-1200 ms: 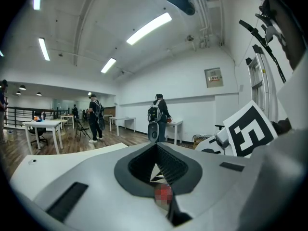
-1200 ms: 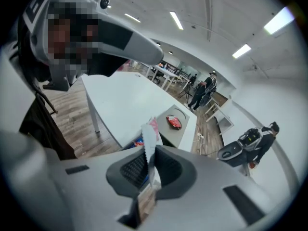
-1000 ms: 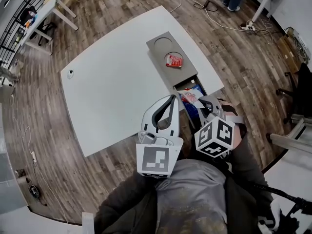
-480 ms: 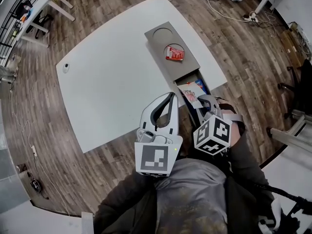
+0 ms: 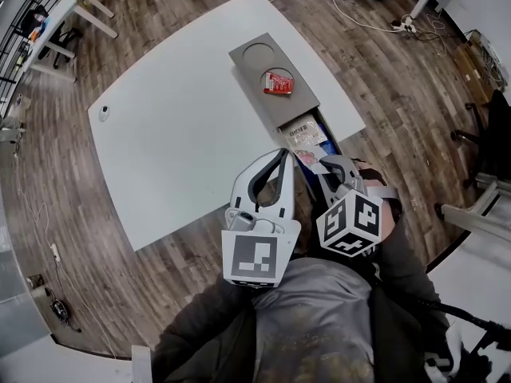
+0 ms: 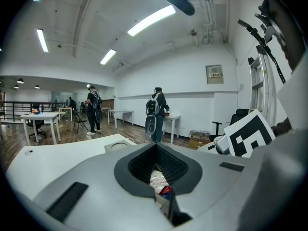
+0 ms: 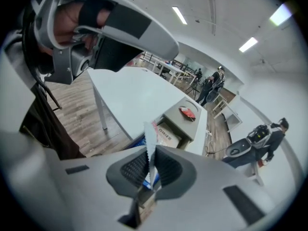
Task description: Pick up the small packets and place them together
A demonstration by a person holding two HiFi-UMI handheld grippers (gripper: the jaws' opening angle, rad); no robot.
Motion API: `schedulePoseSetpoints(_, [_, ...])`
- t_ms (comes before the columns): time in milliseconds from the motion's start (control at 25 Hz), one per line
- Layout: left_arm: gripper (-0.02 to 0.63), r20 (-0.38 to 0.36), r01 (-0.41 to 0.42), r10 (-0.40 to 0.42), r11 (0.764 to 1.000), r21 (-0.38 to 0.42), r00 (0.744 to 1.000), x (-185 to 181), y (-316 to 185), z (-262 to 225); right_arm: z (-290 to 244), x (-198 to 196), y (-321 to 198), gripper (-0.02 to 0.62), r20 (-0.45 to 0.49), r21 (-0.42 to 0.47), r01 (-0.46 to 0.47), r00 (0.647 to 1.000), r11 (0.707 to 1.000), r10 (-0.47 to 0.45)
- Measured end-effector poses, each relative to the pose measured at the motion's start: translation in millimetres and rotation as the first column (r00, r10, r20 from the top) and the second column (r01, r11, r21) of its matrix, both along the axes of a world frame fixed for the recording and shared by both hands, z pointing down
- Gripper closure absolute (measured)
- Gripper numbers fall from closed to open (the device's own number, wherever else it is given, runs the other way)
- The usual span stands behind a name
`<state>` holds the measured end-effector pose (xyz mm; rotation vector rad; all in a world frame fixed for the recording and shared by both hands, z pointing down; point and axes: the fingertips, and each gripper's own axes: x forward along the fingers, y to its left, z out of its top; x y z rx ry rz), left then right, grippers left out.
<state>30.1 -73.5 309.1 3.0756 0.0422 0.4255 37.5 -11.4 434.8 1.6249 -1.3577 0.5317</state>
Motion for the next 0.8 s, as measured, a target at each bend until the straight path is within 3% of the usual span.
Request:
schedulePoseSetpoints(400, [0.606,-0.095,0.009,-0.004,0.999,0.047,0.995,-4,-6,-29,-53,15,-16,0.577,-0.084,0.117,-0.032,0.996,0.993,0.042])
schedulePoseSetpoints(800, [0.606,-0.139,0.105,-0.094,0.992,0.074,0.986,11,-33,-50,-89,67,-50,0.577,-0.155,0.201,-0.004,0.987,0.98,0.036])
